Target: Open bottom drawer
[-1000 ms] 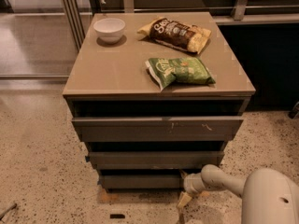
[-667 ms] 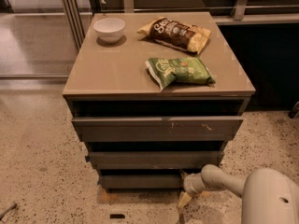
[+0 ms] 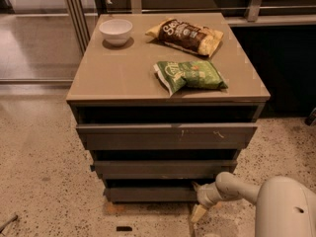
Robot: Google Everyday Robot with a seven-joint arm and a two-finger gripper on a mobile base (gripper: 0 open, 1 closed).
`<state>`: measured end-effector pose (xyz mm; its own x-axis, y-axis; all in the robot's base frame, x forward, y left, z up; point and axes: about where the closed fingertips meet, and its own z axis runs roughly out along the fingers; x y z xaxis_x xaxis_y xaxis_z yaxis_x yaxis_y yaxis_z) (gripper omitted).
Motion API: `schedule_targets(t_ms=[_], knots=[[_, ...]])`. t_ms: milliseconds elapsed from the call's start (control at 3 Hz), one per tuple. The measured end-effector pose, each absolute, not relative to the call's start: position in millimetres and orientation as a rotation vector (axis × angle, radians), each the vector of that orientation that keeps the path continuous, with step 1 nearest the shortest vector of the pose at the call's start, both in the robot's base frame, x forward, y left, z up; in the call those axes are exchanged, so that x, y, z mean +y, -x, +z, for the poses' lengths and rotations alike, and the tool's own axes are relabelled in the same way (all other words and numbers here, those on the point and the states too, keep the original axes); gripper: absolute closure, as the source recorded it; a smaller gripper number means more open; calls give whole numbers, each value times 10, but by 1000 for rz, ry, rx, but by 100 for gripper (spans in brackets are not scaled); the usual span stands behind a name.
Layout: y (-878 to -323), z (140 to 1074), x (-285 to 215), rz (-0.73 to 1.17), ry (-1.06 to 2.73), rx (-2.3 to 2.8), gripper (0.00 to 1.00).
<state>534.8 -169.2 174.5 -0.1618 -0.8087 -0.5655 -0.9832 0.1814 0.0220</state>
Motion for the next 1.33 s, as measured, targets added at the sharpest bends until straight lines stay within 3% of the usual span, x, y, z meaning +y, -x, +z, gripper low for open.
schedule_targets(t_ms=[1333], knots=[[-4148,1895,-1793,884,1697,2113,0]])
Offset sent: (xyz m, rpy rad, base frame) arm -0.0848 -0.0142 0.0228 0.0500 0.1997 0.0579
